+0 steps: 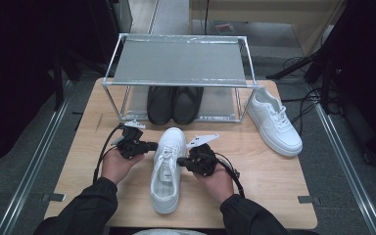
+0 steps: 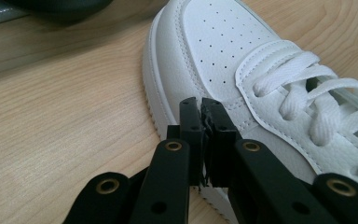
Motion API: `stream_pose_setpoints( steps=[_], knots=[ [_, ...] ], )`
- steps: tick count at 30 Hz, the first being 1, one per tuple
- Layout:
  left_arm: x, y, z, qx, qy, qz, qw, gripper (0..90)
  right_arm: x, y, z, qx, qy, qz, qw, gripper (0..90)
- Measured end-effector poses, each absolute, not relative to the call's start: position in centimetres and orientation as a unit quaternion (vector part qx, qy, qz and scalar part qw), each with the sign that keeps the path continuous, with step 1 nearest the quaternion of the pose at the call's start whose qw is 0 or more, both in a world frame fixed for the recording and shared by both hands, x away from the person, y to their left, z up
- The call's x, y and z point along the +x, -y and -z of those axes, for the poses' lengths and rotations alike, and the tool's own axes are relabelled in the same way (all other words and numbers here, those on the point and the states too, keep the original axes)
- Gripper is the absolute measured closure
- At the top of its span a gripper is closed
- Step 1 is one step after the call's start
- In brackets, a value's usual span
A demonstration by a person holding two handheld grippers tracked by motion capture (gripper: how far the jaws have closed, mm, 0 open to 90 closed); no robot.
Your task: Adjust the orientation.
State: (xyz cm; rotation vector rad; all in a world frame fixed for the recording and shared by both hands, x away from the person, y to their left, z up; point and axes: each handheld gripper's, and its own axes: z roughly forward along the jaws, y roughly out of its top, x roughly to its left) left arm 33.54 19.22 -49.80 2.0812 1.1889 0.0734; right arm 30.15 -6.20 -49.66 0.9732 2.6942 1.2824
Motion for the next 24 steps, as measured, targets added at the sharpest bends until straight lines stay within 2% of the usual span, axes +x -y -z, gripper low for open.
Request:
stream_pose_setpoints(
  steps=[8,12,18,24],
  knots=[
    [33.5,-19.5,49.4,0.817,-0.451,-0.028,0.357,80.0,30.5,7.4,49.2,0.307,-0.857,-0.414,-0.004,87.2],
    [33.3,-20.2,48.6,0.815,-0.439,-0.012,0.378,74.5,30.8,8.1,48.8,0.302,-0.857,-0.417,-0.001,81.2],
    [32.7,-21.1,47.7,0.812,-0.422,0.002,0.404,58.9,31.0,9.6,48.3,0.31,-0.849,-0.429,0.005,71.2],
    [32.3,-21.4,47.3,0.818,-0.401,0.008,0.412,53.9,31.4,11.2,47.8,0.33,-0.835,-0.439,0.009,58.1]
  ],
)
